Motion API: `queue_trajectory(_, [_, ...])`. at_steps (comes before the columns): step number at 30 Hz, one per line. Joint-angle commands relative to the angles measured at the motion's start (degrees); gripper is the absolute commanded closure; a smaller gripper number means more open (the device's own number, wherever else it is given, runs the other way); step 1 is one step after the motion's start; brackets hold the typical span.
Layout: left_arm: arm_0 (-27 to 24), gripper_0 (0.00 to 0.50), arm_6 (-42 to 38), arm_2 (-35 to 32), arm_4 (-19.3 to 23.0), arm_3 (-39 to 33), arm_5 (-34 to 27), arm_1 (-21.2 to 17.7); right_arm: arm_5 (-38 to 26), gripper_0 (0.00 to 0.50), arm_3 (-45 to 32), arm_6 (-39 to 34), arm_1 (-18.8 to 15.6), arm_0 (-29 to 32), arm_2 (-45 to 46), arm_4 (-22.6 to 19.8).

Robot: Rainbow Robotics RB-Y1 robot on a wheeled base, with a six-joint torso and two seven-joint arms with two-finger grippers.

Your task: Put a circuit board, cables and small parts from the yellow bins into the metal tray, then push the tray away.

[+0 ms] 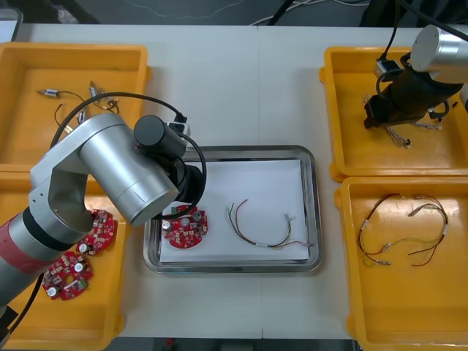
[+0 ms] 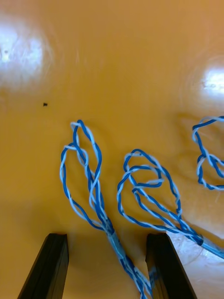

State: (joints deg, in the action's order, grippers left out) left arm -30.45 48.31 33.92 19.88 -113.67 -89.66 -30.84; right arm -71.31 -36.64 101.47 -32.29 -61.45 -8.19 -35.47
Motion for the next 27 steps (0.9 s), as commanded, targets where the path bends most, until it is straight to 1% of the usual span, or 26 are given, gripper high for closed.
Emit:
queue_trajectory(1, [0.66, 0.500, -2.95, 0.79, -1.07, 0.30, 0.80, -0.18, 0.82, 0.019, 0.70, -1.81, 1.00, -2.10, -0.77, 0.14])
queue_trajectory(2, [0.66, 0.500, -2.95, 0.79, -1.07, 0.47, 0.80, -0.18, 0.82, 0.053, 0.70, -1.81, 1.00, -2.01, -0.77, 0.14])
queue_trajectory(3, [0.66, 0.500, -2.87, 0.88, -1.07, 0.73, 0.89, -0.18, 0.82, 0.139, 0.70, -1.81, 1.00, -2.01, -0.77, 0.23])
queue_trajectory(4, [0.66, 0.500, -2.78, 1.06, -1.16, 1.00, 1.24, -0.18, 0.82, 0.265, 0.70, -1.98, 1.00, -2.10, -0.77, 0.32])
queue_trajectory(5, [0.57, 0.500, -2.78, 1.15, -1.16, 1.35, 1.77, -0.18, 0.82, 0.403, 0.70, -1.98, 1.00, -2.01, -0.77, 0.32])
queue_trajectory(7, [0.66, 0.500, -2.78, 1.32, -1.33, 1.88, 2.39, -0.18, 0.82, 0.493, 0.70, -2.07, 1.00, -2.01, -0.77, 0.32])
queue_trajectory(8, [0.66, 0.500, -2.69, 1.32, -1.33, 1.97, 2.47, -0.18, 0.82, 0.500, 0.70, -2.07, 1.00, -2.10, -0.77, 0.32])
queue_trajectory(14, [0.66, 0.500, -2.60, 1.32, -1.51, 3.37, 4.06, -0.01, 0.82, 0.500, 0.61, -1.72, 0.91, -2.10, -0.68, 0.49])
queue_trajectory(18, [0.66, 0.500, -2.43, 1.32, -1.77, 3.90, 4.50, -0.01, 0.03, 0.500, -1.15, -1.54, 0.39, -2.10, -0.77, 0.67])
queue_trajectory(27, [0.66, 0.500, -2.78, 1.41, -1.86, 3.81, 4.50, -0.01, -7.53, 0.500, -9.67, -1.54, -2.95, -2.10, 0.20, 0.67])
